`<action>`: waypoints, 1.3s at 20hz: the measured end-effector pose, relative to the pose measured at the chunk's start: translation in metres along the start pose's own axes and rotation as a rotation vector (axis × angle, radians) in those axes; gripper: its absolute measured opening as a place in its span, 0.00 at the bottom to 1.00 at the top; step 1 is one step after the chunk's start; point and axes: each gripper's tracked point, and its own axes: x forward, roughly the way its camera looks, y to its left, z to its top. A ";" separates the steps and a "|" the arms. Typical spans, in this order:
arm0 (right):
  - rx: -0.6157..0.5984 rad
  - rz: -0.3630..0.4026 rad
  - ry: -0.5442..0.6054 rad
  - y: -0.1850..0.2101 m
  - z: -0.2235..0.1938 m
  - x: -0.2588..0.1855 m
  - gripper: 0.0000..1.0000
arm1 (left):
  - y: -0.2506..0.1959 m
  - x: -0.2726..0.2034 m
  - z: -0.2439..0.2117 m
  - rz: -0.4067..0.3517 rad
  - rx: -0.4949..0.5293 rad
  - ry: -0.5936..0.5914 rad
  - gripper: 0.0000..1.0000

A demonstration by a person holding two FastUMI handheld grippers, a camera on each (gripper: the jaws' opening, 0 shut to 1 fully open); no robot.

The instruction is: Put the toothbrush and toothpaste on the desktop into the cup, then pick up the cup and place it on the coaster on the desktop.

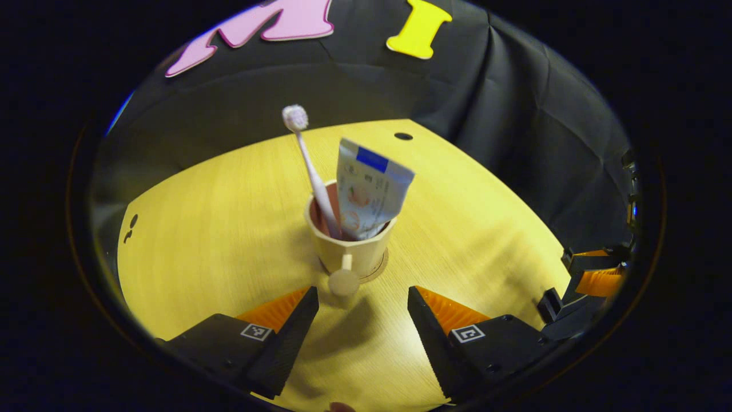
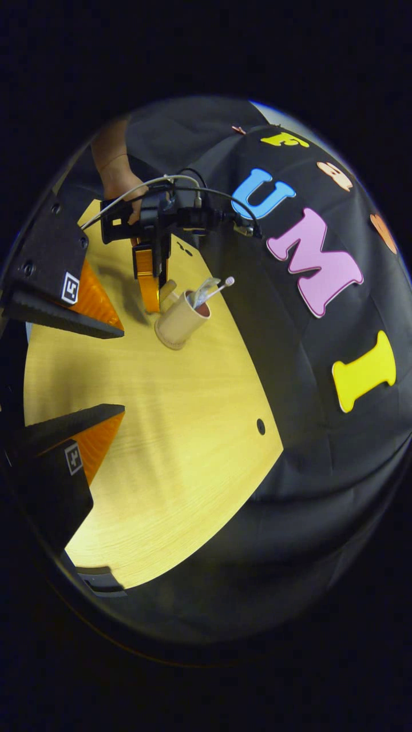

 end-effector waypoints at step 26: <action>-0.234 0.207 -0.112 0.196 0.038 0.002 0.97 | 0.038 -0.229 0.008 0.123 -0.122 -0.435 0.98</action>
